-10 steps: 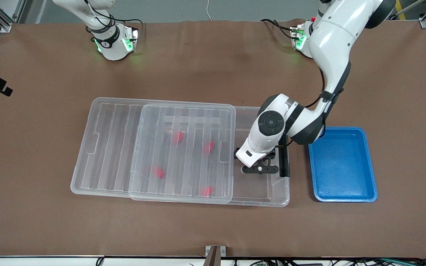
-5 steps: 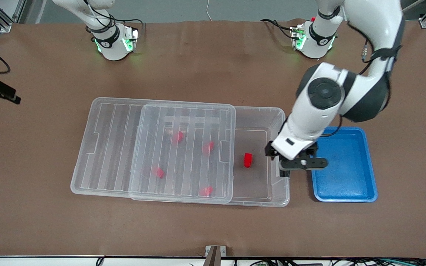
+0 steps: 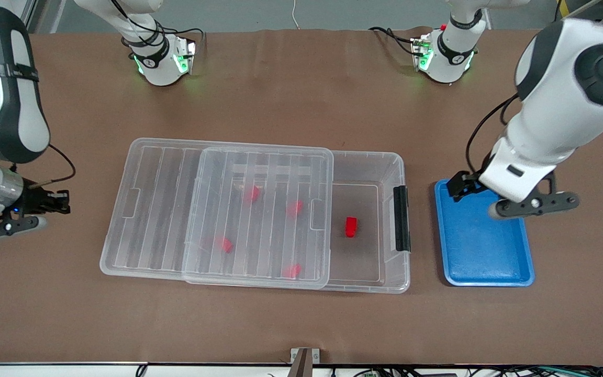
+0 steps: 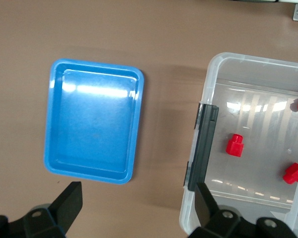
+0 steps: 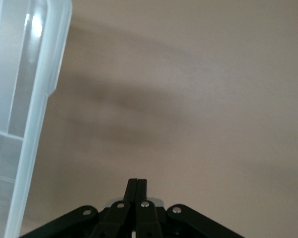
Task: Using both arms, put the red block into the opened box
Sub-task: 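Raise the left gripper away while the right gripper pushes the lid back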
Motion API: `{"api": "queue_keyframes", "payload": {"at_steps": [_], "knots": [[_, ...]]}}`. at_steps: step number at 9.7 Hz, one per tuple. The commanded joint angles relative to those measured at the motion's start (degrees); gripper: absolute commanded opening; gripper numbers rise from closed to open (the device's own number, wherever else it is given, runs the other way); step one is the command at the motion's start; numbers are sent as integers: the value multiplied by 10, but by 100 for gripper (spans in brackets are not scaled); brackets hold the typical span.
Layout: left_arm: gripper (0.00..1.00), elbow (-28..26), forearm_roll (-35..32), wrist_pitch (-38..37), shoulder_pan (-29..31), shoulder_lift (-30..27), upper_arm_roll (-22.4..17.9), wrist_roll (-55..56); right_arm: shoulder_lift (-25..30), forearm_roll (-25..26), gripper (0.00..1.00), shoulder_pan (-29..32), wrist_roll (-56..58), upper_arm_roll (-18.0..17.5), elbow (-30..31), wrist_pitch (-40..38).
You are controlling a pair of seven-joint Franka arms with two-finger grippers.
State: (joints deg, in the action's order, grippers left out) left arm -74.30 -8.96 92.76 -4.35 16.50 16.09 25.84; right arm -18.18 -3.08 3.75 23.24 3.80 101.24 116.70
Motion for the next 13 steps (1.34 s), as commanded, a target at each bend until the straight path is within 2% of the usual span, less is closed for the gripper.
{"api": "queue_keyframes", "payload": {"at_steps": [1, 2, 3, 6, 7, 9, 11, 13], "knots": [[100, -12, 12, -35, 24, -31, 0, -36, 10, -19, 0, -13, 11, -5, 40, 46], [100, -18, 20, -49, 29, -61, -9, -72, 4, -28, 0, -17, 10, -7, 39, 47], [100, -31, 26, -62, 27, -83, -31, -98, 3, -35, 0, -17, 9, -20, 40, 42], [100, -76, 79, -88, 27, -152, -111, -199, -10, -97, 0, -17, 8, -55, 36, 28], [100, -97, 83, -90, 29, -171, -118, -206, -12, -110, 0, -19, 3, -73, 33, 28], [100, -102, 78, -117, 28, -174, -114, -205, -25, -119, 0, -26, -4, -92, 22, 33], [100, -104, 78, -117, 26, -175, -113, -205, -39, -123, 0, -44, -5, -92, 7, 34], [100, -103, 77, -117, 26, -174, -113, -206, -44, -160, 0, -58, -9, -93, 5, 36]]}}
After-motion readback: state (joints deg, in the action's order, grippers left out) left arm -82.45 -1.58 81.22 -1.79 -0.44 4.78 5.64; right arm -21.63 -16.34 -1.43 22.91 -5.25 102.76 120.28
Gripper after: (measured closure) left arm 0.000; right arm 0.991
